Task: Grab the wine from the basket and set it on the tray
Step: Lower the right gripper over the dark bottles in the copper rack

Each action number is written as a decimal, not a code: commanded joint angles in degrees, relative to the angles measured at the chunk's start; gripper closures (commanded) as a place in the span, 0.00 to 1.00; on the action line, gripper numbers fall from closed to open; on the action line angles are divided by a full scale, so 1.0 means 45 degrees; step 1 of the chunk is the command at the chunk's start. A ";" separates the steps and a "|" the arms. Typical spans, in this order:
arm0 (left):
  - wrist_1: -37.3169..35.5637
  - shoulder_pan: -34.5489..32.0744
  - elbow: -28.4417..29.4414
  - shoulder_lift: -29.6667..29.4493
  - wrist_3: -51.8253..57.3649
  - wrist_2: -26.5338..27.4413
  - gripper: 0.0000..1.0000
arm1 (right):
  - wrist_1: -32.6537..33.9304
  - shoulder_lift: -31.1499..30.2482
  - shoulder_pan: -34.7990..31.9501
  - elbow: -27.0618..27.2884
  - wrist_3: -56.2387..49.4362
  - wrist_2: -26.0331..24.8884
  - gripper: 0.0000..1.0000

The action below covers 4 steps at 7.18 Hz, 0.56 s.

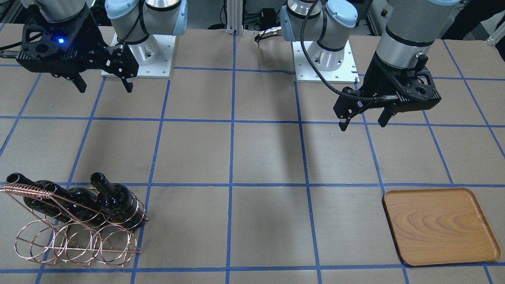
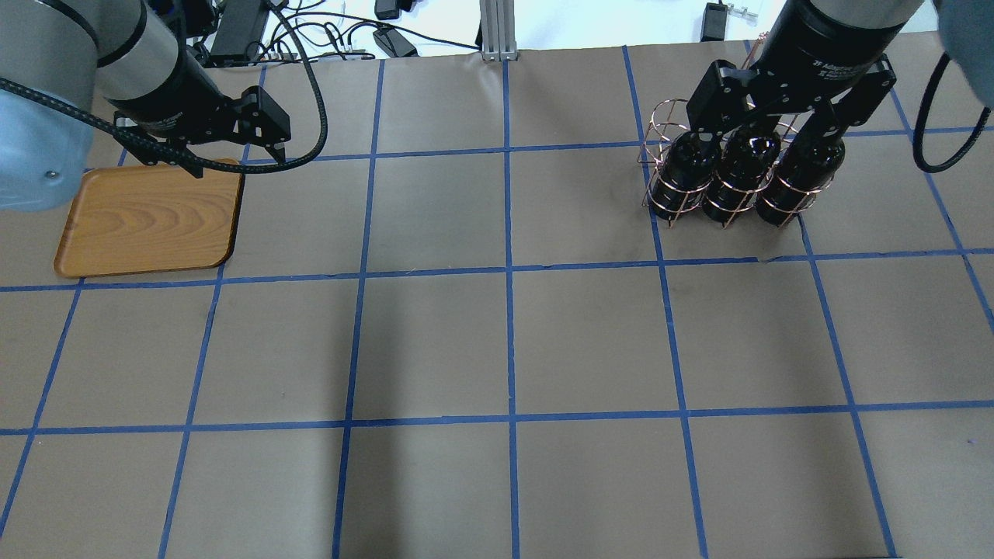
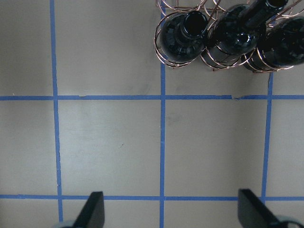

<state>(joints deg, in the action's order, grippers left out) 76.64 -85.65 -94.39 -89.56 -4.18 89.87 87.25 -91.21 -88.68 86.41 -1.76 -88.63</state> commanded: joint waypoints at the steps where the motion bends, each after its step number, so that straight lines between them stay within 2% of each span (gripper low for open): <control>1: 0.1064 -0.0106 0.0078 0.0175 -0.0068 -0.0031 0.00 | 0.0140 0.0111 0.0000 0.0036 -0.0058 0.0008 0.00; 4: 0.1640 -0.0146 0.0117 0.0586 -0.0088 -0.0148 0.00 | 0.0083 0.0014 0.0214 -0.0003 -0.0098 -0.0051 0.00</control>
<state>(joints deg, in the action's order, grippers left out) 83.17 -86.25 -93.94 -87.42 -4.54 89.40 87.60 -90.99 -88.22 86.49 -2.17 -88.76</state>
